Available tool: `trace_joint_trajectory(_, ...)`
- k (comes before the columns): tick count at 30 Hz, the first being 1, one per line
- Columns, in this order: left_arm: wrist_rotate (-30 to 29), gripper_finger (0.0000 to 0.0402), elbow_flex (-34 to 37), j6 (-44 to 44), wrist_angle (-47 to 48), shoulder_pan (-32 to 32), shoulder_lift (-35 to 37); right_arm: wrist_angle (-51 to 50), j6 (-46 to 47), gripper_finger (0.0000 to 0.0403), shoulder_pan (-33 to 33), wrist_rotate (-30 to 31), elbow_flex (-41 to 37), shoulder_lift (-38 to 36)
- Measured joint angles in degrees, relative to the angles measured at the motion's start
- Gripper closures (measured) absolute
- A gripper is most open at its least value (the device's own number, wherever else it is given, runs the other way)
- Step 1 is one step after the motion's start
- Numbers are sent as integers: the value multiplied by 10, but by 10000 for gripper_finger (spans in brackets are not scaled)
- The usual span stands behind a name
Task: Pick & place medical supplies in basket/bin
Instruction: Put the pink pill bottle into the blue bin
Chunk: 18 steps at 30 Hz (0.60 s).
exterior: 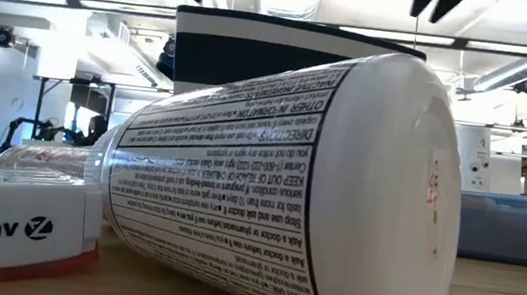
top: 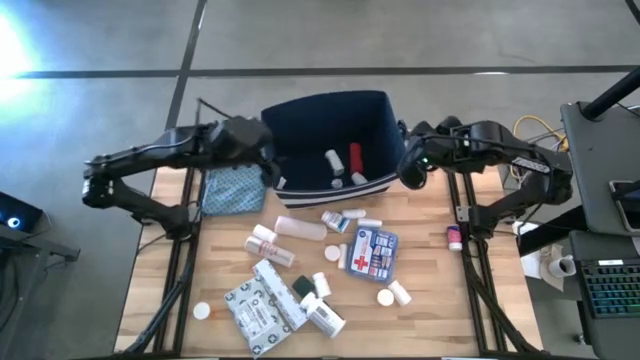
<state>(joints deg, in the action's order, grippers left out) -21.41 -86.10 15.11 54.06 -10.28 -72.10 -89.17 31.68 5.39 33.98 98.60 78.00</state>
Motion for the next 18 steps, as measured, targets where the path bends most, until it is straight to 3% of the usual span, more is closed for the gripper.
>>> trace_joint_trajectory(4, 5, 107, 22, 70, 63, 28, 39, -2, 48, 35, -2, -17, -61, -32)
trace_joint_trajectory(10, 105, 107, 142, 113, 12, 82, 90, 72, 79, 35, -3, -157, -168, -69)
trace_joint_trajectory(18, 221, 107, 285, 182, -125, 107, 85, 86, 158, 35, -3, -158, -279, -64)
